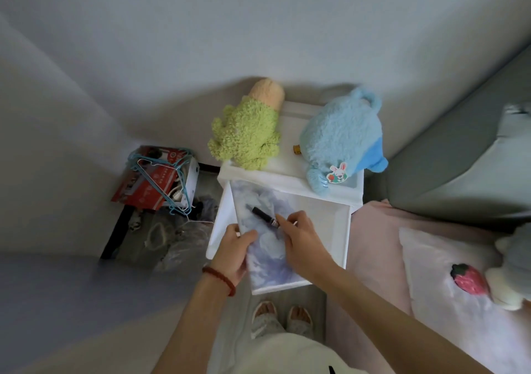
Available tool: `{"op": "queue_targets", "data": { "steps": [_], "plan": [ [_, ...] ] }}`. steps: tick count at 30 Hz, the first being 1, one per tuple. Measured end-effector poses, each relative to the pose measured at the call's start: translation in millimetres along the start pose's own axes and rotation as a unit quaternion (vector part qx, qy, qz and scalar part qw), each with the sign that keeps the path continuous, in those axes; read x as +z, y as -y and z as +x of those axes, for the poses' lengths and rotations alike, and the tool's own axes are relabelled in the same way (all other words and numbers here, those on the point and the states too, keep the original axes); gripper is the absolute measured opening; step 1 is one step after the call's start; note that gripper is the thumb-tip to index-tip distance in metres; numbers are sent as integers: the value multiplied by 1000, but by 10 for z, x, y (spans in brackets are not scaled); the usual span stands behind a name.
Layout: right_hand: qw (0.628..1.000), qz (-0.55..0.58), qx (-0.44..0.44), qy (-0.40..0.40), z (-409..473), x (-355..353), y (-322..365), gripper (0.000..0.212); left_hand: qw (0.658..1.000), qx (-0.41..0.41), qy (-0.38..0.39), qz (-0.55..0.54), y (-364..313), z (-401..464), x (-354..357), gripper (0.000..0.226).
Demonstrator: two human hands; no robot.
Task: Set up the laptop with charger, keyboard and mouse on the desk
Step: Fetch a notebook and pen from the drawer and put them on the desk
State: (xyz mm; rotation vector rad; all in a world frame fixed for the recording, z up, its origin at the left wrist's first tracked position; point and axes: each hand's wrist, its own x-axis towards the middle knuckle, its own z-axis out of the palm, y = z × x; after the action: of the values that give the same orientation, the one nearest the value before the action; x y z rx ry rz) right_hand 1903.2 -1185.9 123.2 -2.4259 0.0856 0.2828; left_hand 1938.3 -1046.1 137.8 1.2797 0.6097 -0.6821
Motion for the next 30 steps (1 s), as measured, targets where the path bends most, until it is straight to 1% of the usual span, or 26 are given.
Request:
{"op": "queue_targets", "data": {
  "steps": [1, 3, 4, 6, 7, 8, 9, 11, 12, 14, 17, 19, 20, 22, 23, 25, 27, 28, 30],
  "plan": [
    [1000, 23, -14, -8, -51, -6, 53, 42, 1000, 17, -1, -10, 22, -78, 16, 18],
    [995, 85, -10, -50, -127, -53, 135, 32, 999, 35, 4, -41, 60, -197, 43, 30],
    [990, 122, 0, -71, -161, -84, 162, 24, 997, 29, 17, -73, 80, -239, 55, 33],
    [982, 164, -1, -88, -230, -160, 229, 12, 985, -16, 43, -164, 63, -351, 93, 38],
    [981, 171, -12, -92, -259, -187, 253, 10, 981, -24, 46, -187, 50, -384, 118, 39],
    [979, 178, -21, -94, -268, -199, 266, 9, 981, -13, 37, -189, 43, -379, 138, 38],
    [978, 183, -32, -90, -285, -217, 286, 9, 987, 12, 11, -162, 35, -388, 156, 36],
    [977, 193, -59, -75, -299, -247, 313, 11, 994, 52, -77, -52, -5, -402, 183, 27],
    [976, 193, -77, -69, -311, -254, 316, 12, 990, 66, -121, -5, -24, -413, 188, 22],
    [975, 182, -111, -63, -343, -253, 311, 16, 981, 86, -167, 37, -74, -434, 150, 20],
    [978, 156, -102, -91, -368, -176, 209, 24, 958, 146, -225, 101, -221, -494, 1, 22],
    [986, 101, -67, -114, -358, -83, 68, 27, 926, 206, -268, 165, -323, -549, -168, 22],
    [992, 56, -51, -102, -345, -43, -15, 28, 905, 237, -289, 202, -368, -575, -254, 22],
    [997, -53, -59, -13, -329, 81, -170, 33, 857, 291, -320, 280, -409, -607, -445, 23],
    [989, -110, -82, 50, -324, 170, -241, 37, 835, 309, -328, 317, -390, -609, -545, 20],
    [960, -196, -137, 146, -292, 306, -351, 51, 786, 337, -335, 396, -360, -590, -673, 17],
    [922, -266, -195, 203, -230, 469, -410, 62, 753, 339, -341, 451, -282, -553, -782, 17],
    [897, -309, -228, 218, -187, 535, -428, 66, 745, 337, -337, 467, -240, -531, -816, 18],
    [832, -400, -304, 237, -78, 635, -445, 70, 746, 325, -332, 478, -141, -486, -881, 19]
  ]
}}
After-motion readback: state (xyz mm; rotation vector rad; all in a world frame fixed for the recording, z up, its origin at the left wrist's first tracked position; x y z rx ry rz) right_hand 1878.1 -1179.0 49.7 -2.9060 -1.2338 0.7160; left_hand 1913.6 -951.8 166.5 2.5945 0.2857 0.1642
